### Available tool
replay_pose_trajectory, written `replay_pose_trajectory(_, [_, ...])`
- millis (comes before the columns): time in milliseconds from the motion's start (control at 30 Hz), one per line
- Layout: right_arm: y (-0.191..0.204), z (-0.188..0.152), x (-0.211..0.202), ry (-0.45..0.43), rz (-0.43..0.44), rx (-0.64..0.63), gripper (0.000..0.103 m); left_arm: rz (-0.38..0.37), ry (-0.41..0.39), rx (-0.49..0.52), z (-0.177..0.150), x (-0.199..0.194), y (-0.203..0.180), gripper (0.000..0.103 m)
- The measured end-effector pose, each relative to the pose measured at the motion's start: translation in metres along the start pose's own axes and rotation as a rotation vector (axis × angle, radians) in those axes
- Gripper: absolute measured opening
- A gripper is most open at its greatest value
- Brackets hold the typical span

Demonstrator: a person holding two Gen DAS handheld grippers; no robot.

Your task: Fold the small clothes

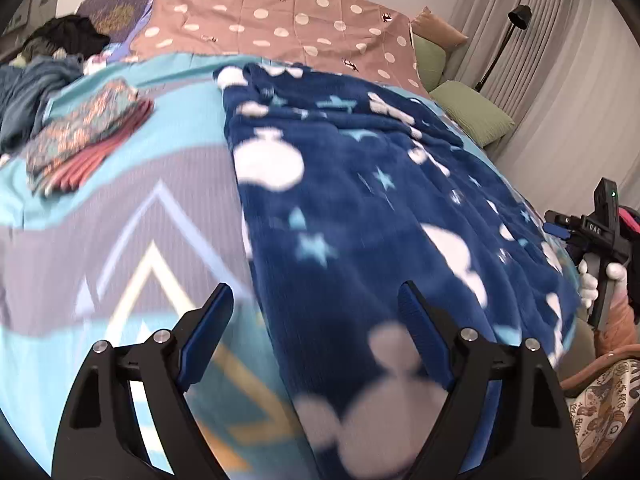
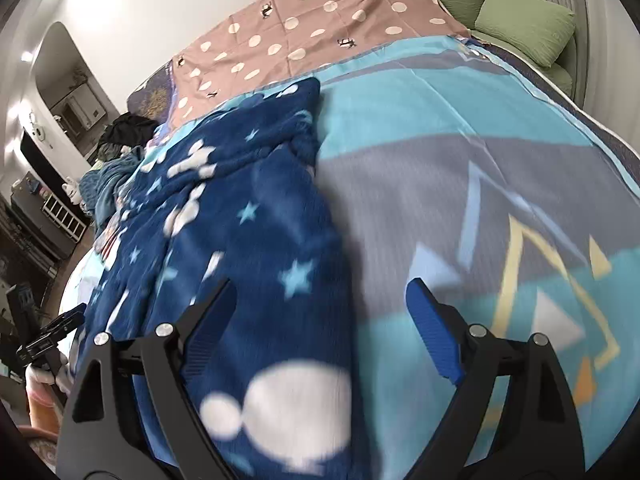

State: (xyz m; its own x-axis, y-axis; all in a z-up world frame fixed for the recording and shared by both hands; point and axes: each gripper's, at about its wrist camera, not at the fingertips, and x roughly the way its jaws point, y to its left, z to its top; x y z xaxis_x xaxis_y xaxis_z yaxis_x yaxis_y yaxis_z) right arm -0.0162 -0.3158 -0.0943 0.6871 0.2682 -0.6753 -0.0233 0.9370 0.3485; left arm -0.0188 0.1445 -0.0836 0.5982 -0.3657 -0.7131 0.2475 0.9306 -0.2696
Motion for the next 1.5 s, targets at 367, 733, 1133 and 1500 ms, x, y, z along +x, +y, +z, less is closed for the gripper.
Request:
replay_pose_trajectory(367, [-0.023, -0.067, -0.042, 0.009, 0.096, 0.095, 0.088, -0.168, -0.009, -0.168, -0.063, -0.035, -0.005, 0.085])
replay_pose_trajectory(733, [0.096, -0.1, -0.092, -0.129, 0.315, -0.328, 0.069, -0.048, -0.167, 0.048, -0.056, -0.084, -0.082, 0.085])
replay_pose_trajectory(1133, [0.16, -0.154, -0.048, -0.056, 0.201, -0.73, 0.064, -0.126, -0.001, 0.376, -0.091, -0.005, -0.183, 0.085])
replay_pose_trajectory(1500, [0.169, -0.165, -0.027, -0.165, 0.113, -0.806, 0.065, -0.224, -0.065, 0.147, -0.055, -0.024, -0.136, 0.015])
